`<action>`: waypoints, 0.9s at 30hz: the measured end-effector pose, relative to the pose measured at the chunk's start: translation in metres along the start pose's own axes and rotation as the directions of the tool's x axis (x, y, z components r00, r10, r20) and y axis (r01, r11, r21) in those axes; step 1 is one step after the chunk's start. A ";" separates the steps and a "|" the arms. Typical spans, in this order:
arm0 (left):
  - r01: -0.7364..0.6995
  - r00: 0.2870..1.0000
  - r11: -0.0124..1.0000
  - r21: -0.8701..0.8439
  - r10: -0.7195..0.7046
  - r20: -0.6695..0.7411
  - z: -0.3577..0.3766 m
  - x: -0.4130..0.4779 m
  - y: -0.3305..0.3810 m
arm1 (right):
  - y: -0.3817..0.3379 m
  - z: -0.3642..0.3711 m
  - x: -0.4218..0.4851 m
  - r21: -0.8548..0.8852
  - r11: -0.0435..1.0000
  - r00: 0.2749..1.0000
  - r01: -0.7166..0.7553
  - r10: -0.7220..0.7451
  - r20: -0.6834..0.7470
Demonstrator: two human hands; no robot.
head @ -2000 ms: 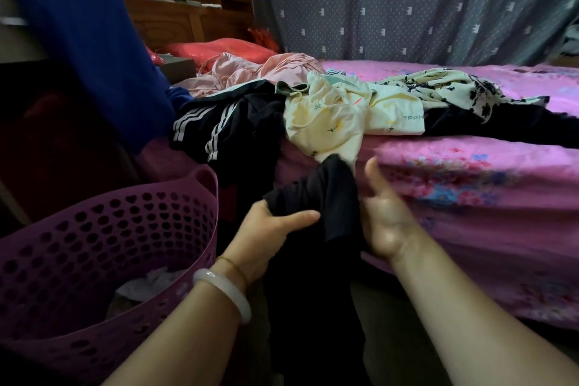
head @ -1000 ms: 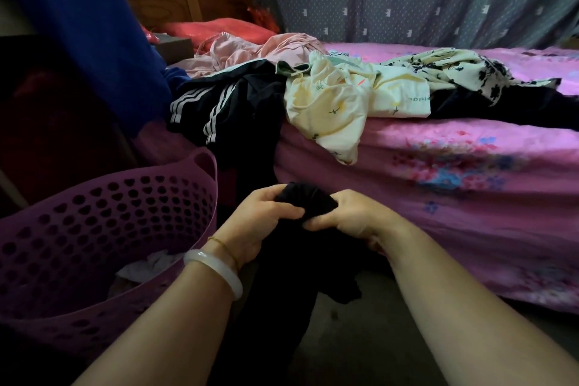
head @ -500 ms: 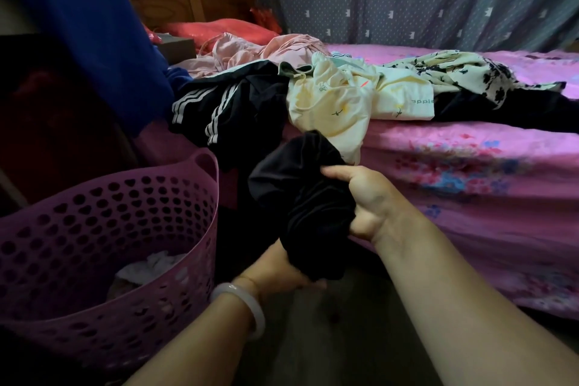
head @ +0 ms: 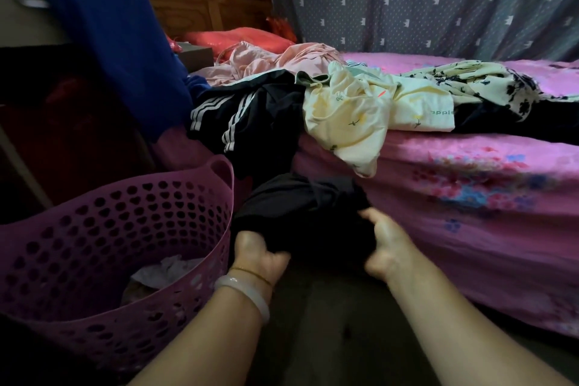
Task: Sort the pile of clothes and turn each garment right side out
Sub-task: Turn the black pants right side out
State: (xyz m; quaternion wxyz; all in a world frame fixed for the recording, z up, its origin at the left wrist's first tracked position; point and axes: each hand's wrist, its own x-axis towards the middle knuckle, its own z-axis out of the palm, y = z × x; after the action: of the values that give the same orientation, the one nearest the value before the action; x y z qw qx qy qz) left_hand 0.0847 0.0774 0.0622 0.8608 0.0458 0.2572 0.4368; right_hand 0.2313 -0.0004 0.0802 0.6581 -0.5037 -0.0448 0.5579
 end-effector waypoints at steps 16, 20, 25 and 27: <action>-0.100 0.971 0.718 0.689 -0.081 0.226 -0.014 -0.046 0.183 | 0.023 0.115 0.005 0.048 0.999 0.957 -0.011 -0.004 0.288; -0.065 0.995 0.547 0.835 0.100 0.012 -0.006 -0.055 0.233 | 0.064 0.195 0.025 -0.038 0.999 0.941 -0.030 0.041 0.335; 0.022 0.975 0.510 0.860 0.180 -0.132 -0.038 -0.048 0.290 | 0.107 0.250 0.051 -0.195 0.979 0.959 0.061 -0.003 0.283; 0.160 0.950 0.326 0.932 0.206 -0.235 -0.066 -0.036 0.299 | 0.126 0.250 0.060 -0.521 0.844 0.973 0.129 -0.007 0.229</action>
State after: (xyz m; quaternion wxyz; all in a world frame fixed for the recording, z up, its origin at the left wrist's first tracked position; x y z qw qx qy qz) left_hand -0.1823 0.2231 0.1102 0.6143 0.4709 0.5940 0.2192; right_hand 0.0111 0.1830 0.0824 0.5032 -0.6000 -0.2874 0.5515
